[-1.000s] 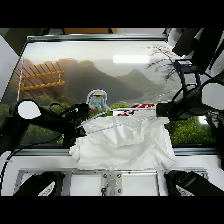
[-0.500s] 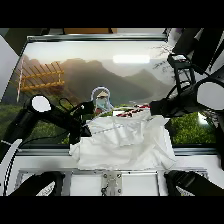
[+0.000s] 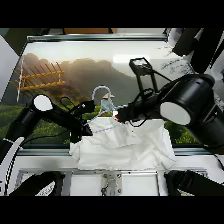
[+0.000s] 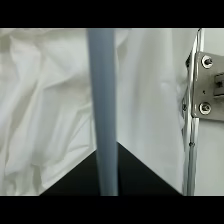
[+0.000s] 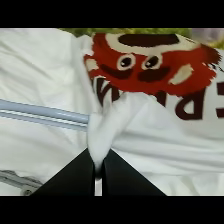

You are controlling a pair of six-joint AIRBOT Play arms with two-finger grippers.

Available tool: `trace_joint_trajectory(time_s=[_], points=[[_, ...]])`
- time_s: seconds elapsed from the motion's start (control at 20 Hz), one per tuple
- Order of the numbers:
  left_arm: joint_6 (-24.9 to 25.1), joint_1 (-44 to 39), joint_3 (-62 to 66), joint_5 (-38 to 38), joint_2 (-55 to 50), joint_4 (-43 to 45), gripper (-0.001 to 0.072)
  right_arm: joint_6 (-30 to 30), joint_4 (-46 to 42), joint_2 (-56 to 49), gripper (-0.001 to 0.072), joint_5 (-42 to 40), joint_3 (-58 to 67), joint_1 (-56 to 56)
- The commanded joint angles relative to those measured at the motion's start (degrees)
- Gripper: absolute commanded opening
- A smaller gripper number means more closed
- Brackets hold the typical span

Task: Fold the clothes and pants, and hang the long-sleeved shirts on hangers.

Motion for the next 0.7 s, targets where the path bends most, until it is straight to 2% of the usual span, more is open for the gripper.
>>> trace_joint_trajectory(time_s=[0.0,0.15,0.65], points=[[0.07,0.07,0.00,0.13,-0.04,-0.04,0.0013,2.05,2.69,-1.27,0.0023,-9.55,0.07,3.61],[0.07,0.07,0.00,0.11,-0.04,-0.04,0.0013,2.14,4.70,-2.25,0.0024,-12.28,0.07,4.37],[0.09,0.07,0.00,0.00,-0.04,-0.02,0.0014,1.68,4.63,-2.45,0.0025,-11.76,0.87,4.24]])
